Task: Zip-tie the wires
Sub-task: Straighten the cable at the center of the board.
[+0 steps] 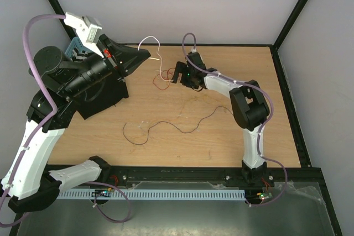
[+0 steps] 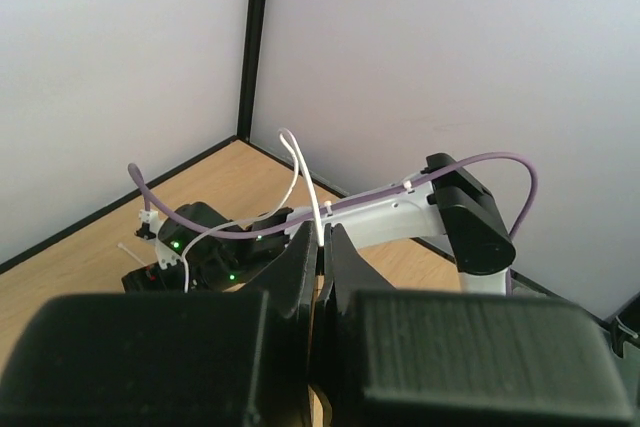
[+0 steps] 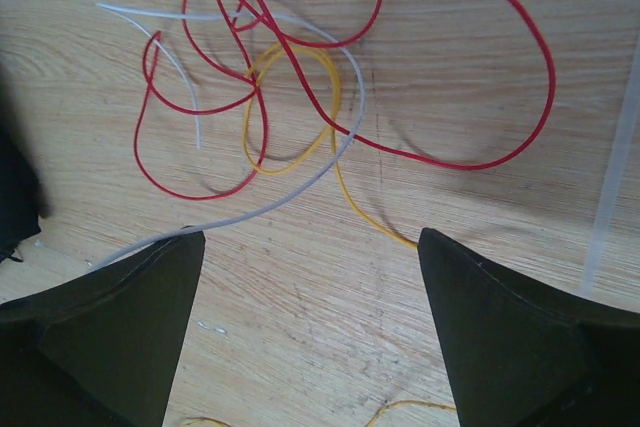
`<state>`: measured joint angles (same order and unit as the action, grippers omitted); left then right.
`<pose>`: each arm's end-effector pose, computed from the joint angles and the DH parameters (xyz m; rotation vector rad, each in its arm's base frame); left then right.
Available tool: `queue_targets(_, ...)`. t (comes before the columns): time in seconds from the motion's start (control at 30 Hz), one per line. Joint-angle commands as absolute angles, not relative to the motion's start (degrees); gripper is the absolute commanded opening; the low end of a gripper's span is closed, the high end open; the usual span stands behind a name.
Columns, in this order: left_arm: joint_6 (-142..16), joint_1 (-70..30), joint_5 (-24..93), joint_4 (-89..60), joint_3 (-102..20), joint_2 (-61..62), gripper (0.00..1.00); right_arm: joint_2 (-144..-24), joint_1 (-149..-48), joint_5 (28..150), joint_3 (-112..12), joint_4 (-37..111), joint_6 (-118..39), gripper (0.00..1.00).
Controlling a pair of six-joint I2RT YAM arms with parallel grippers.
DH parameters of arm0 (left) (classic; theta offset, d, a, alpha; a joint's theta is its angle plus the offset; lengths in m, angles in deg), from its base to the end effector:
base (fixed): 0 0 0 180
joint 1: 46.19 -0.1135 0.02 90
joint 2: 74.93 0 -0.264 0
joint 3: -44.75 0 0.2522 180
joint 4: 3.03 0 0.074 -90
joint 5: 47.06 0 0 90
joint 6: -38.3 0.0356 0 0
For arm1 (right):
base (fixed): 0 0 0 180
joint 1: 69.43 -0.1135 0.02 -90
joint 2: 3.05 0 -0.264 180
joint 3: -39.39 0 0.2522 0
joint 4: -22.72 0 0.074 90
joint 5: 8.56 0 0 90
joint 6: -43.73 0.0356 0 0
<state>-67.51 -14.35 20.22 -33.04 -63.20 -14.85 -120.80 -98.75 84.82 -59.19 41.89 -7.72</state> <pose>0.1280 -0.0957 0.5621 0.5350 1.2343 -0.9575 0.4062 0.2305 0.1964 0.1546 2.3295 0.6880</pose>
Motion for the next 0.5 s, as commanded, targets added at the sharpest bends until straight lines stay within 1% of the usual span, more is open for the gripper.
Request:
queue_targets(0.0,-67.7,-14.6,19.2,-32.5,-64.6,-15.2,0.0,-122.5,-99.0,86.2,-61.2,40.2,-5.1,0.97)
queue_targets(0.03,-67.7,-14.6,19.2,-32.6,-64.7,-15.2,0.0,-122.9,-99.1,86.6,-61.2,40.1,-5.0,0.95)
queue_targets(0.1,-67.6,-14.6,19.2,-32.6,-64.6,-15.3,0.0,-123.6,-99.2,87.4,-61.5,39.8,-4.8,0.88)
queue_targets(0.17,-67.6,-14.6,19.2,-32.6,-64.5,-15.5,0.0,-124.3,-99.1,88.4,-61.8,39.6,-4.8,0.78)
queue_targets(0.2,-67.6,-14.6,19.2,-32.6,-64.5,-15.6,0.0,-124.4,-99.2,88.7,-62.3,39.6,-4.8,0.7)
queue_targets(0.23,-67.5,-14.6,19.3,-32.7,-64.5,-15.7,0.0,-124.4,-99.2,88.8,-62.5,39.6,-4.9,0.66)
queue_targets(0.33,-67.3,-14.7,19.6,-33.0,-64.4,-16.2,0.0,-124.3,-99.2,88.3,-62.9,39.6,-5.3,0.6)
queue_targets(0.43,-67.3,-14.7,19.7,-33.2,-64.2,-16.5,0.0,-124.6,-99.2,88.4,-64.1,39.7,-6.4,0.49)
queue_targets(0.47,-67.3,-14.7,19.8,-33.3,-64.3,-16.6,0.0,-124.7,-99.1,88.2,-64.5,39.7,-6.8,0.49)
